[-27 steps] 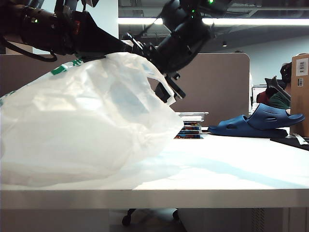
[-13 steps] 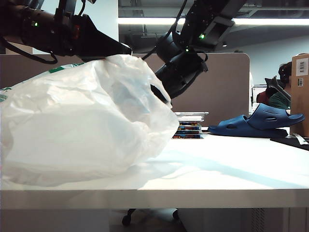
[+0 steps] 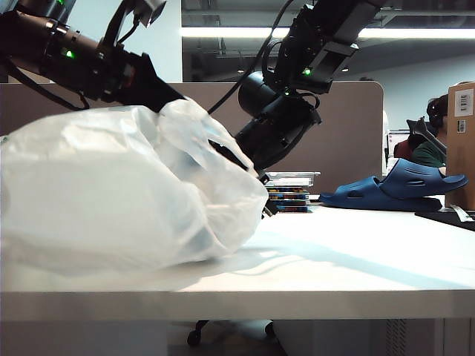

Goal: Put the power bank into the bag.

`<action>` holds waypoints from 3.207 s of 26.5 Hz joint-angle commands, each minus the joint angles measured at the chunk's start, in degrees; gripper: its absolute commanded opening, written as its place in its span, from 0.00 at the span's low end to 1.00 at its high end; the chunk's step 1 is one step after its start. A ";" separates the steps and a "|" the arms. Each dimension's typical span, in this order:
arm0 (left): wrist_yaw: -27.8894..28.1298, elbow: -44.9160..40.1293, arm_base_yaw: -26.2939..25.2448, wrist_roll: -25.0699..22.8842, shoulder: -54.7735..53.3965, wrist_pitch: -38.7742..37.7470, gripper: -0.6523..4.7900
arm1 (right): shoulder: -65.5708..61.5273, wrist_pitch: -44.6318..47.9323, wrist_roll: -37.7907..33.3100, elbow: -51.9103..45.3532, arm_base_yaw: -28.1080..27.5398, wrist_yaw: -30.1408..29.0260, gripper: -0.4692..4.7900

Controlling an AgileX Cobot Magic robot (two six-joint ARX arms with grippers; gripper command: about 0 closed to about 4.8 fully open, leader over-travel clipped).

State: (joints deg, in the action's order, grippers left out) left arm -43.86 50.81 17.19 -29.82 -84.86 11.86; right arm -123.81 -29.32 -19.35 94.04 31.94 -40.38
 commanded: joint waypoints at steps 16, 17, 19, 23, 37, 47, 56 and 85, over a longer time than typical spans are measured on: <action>-0.68 0.44 -0.50 -0.13 -1.25 3.98 0.17 | -0.44 2.12 2.91 0.37 2.45 9.53 0.76; -0.61 0.44 -0.50 -0.13 -1.25 3.56 0.21 | -0.42 2.10 2.89 0.37 2.45 9.90 0.81; 0.83 0.44 -0.50 -0.11 -1.25 2.51 0.26 | -0.42 2.03 2.86 0.37 2.43 10.29 0.84; 3.26 0.44 -0.50 -0.13 -1.25 0.74 0.26 | -0.42 1.27 2.89 0.37 2.43 10.86 0.85; 4.24 0.44 -0.50 -0.11 -1.25 0.63 0.28 | 7.17 -4.98 3.32 0.46 -4.37 12.35 0.85; 4.24 0.44 -0.50 0.31 -0.26 0.66 0.81 | 11.76 -8.87 6.62 0.46 -8.92 14.93 0.76; 10.58 0.44 -0.50 0.28 4.66 0.74 0.81 | 14.97 -9.60 9.44 0.50 -12.46 16.74 0.40; 47.23 0.44 -11.85 14.19 36.13 -2.08 0.11 | 43.04 -11.23 15.74 0.37 -29.99 34.75 0.08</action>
State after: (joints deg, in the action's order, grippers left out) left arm 6.72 50.94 6.44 -17.74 -49.12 10.26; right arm -82.48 -40.36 -4.36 94.28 3.05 -5.63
